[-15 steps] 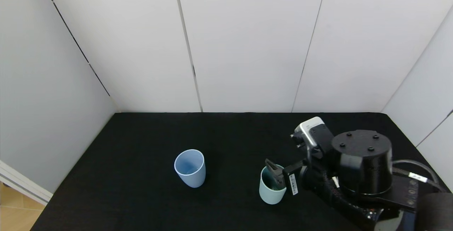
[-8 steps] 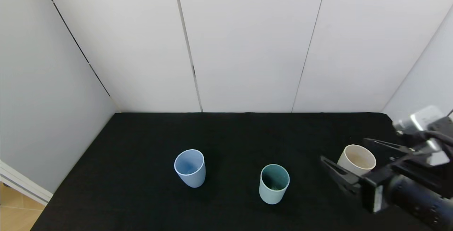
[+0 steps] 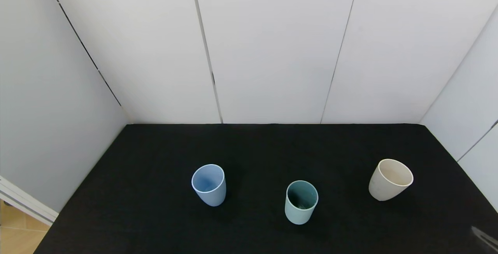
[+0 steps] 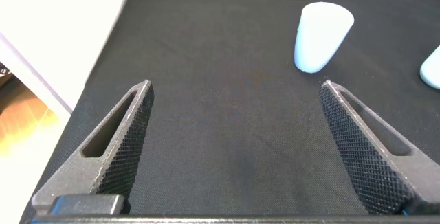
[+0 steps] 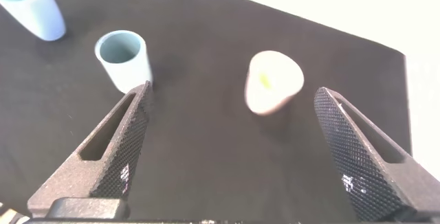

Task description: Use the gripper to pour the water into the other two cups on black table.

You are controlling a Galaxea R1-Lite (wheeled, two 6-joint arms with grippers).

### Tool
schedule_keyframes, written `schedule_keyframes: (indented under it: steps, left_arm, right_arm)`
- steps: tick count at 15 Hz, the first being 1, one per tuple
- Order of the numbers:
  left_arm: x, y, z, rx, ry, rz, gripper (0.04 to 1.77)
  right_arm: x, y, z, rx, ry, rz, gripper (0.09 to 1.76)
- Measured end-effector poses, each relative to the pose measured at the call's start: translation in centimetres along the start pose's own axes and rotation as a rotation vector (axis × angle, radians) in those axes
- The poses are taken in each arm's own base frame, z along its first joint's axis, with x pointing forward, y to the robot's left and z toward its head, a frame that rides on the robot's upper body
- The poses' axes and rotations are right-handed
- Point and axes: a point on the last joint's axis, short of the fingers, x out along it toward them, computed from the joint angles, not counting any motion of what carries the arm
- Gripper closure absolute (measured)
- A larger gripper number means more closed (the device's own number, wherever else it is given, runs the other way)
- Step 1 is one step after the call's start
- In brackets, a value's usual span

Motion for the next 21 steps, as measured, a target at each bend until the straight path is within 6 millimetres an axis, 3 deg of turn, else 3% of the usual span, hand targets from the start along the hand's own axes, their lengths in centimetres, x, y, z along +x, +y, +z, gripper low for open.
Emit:
schedule_keyframes:
  steps: [5, 7, 12, 18, 21]
  left_arm:
    - [0.0, 0.0, 0.0, 0.0, 0.0, 0.0, 0.09]
    - [0.0, 0.0, 0.0, 0.0, 0.0, 0.0, 0.09]
    - [0.0, 0.0, 0.0, 0.0, 0.0, 0.0, 0.09]
    - [0.0, 0.0, 0.0, 0.0, 0.0, 0.0, 0.09]
    - [0.0, 0.0, 0.0, 0.0, 0.0, 0.0, 0.09]
  right_arm:
    - [-2.9, -1.8, -3.8, 0.073, -0.041, -0.13, 0.15]
    - [-3.8, -1.8, -4.5, 0.092, -0.072, -0.162, 0.15]
    - [-6.0, -0.4, -8.6, 0.071, -0.177, -0.195, 0.15]
    - [-5.9, 0.2, -12.6, 0.15, -0.162, -0.289, 0.15]
    - [-6.0, 0.2, -12.7, 0.18, -0.173, -0.301, 0.15]
